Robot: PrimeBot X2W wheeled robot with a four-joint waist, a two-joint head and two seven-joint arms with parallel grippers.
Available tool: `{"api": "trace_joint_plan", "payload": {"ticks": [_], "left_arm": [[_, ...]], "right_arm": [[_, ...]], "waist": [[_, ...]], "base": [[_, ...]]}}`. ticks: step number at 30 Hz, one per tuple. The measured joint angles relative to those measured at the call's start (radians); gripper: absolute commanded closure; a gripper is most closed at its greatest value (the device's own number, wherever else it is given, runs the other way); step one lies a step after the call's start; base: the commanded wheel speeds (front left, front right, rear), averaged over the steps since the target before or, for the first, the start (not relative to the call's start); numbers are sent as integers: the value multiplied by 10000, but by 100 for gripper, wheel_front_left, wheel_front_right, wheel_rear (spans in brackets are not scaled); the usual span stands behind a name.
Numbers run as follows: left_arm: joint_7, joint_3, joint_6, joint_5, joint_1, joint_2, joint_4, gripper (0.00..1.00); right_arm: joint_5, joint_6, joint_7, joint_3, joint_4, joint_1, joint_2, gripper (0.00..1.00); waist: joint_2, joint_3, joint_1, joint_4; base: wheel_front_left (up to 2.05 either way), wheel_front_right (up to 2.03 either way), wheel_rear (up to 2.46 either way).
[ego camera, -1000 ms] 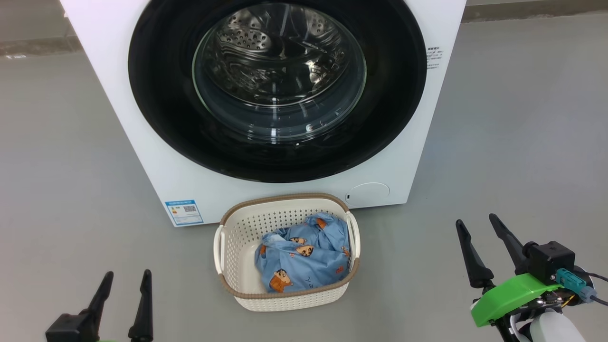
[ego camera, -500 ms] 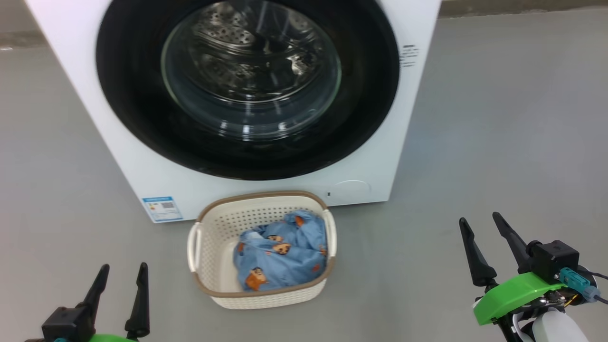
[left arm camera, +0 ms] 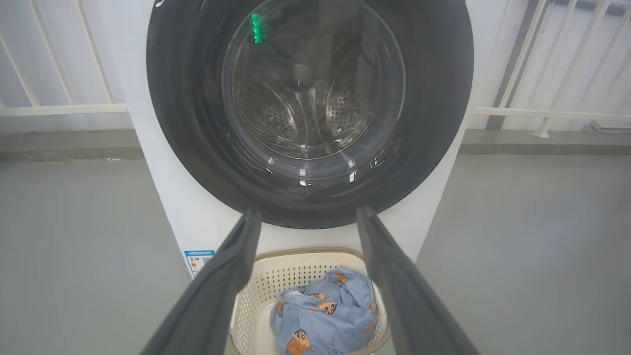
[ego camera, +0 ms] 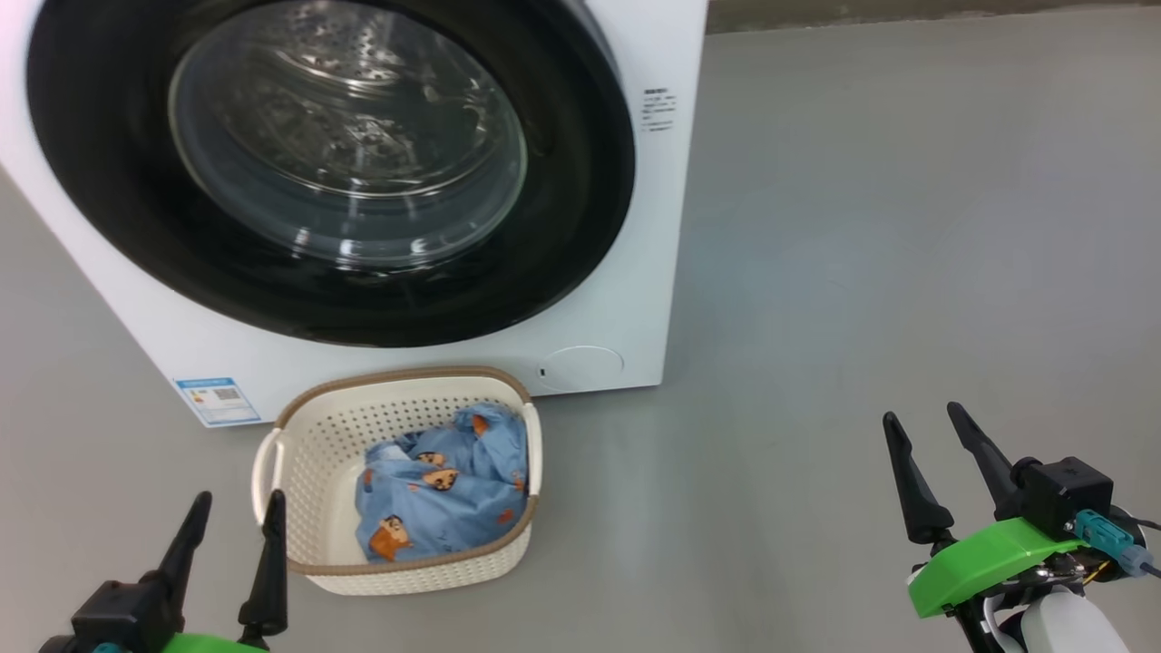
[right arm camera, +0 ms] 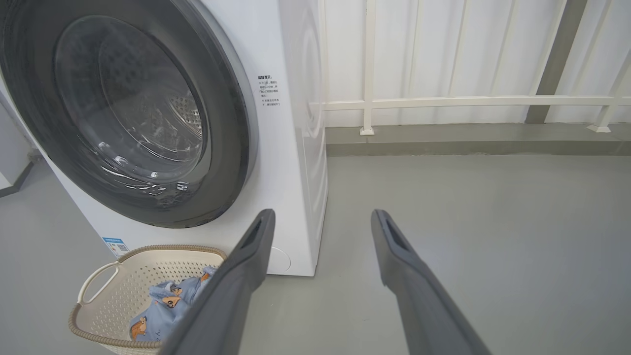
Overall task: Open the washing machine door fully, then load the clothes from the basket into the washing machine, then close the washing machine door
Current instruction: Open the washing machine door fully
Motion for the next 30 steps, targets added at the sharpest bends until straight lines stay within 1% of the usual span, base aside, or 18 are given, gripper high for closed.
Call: {"api": "trace_joint_plan", "payload": {"ticks": [6, 20, 30], "left_arm": [[0, -46, 0, 82, 0, -2, -146, 0], [0, -134, 0, 58, 30, 92, -389, 0], [0, -94, 0, 188, 88, 44, -669, 0]], "right_arm": [[0, 0, 0, -12, -98, -1, 12, 0], [8, 0, 0, -17, -153, 0, 12, 0], [153, 0, 0, -19, -157, -60, 102, 0]], "waist": [[0, 67, 0, 30], [0, -9, 0, 60], [0, 123, 0, 100]], "base": [[38, 38, -76], [0, 0, -1], [0, 0, 0]]}}
